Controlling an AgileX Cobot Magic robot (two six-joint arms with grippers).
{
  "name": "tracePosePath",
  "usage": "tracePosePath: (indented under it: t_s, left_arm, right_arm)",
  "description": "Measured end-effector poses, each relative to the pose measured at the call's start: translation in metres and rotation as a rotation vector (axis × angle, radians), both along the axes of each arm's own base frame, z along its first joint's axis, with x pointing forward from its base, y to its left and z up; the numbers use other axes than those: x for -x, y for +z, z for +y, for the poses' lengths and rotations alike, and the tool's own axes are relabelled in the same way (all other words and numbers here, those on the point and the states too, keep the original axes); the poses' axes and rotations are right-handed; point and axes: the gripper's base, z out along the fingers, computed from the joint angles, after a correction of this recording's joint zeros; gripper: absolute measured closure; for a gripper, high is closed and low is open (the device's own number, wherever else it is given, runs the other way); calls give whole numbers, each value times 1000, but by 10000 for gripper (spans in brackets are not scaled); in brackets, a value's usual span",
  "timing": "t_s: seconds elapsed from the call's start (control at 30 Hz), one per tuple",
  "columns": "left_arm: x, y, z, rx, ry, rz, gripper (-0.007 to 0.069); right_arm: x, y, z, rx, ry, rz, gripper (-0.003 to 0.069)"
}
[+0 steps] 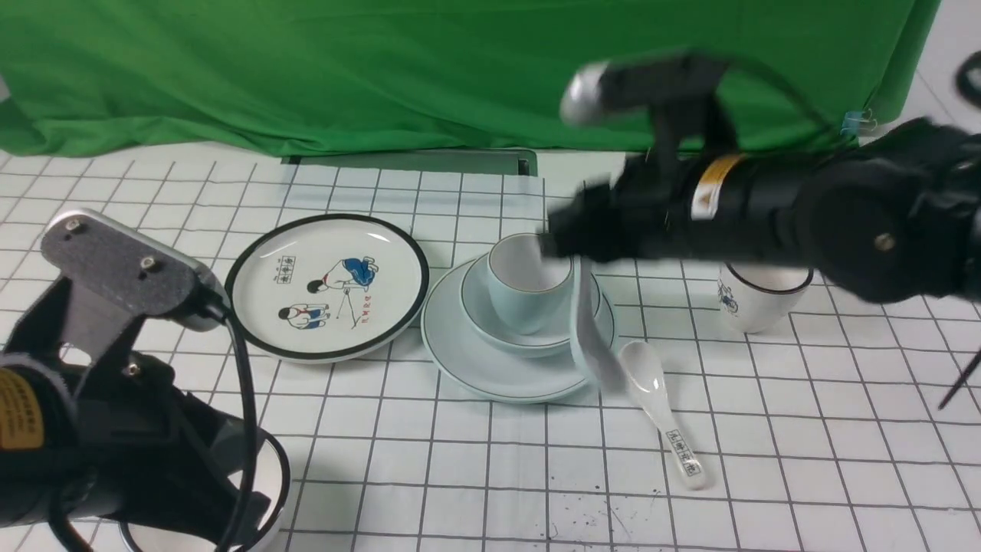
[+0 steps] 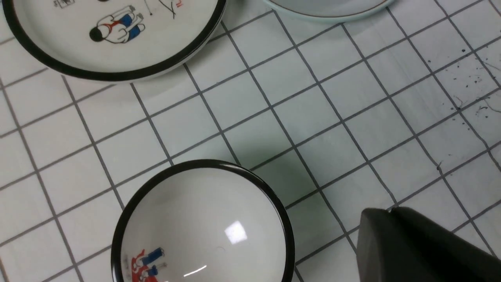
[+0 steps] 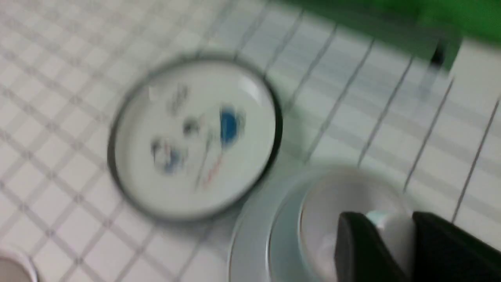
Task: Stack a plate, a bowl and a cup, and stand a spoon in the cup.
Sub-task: Use the right arm to put the blue soup spoon into the blue teacup in the middle
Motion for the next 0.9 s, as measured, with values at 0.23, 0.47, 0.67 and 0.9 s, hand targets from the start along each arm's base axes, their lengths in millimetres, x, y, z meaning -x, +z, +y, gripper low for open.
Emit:
tracePosePath:
  t_s: [0.23,0.47,0.67,0.9]
  left_arm:
    - [-2,2,-1,16,3,-32,656]
    - [-2,2,-1,17,2,-35,656]
    - [-2,2,-1,17,2,-35,656]
    - [8,8,4,54,36,-28,656]
  right_arm:
    - [-30,1,11,-183,-38,-297,475]
    - [-55,-40,23,-155,-36,-427,475]
    - [-63,-66,27,-94,-24,-425,475]
    - [-64,-65,26,-65,-17,-451,386]
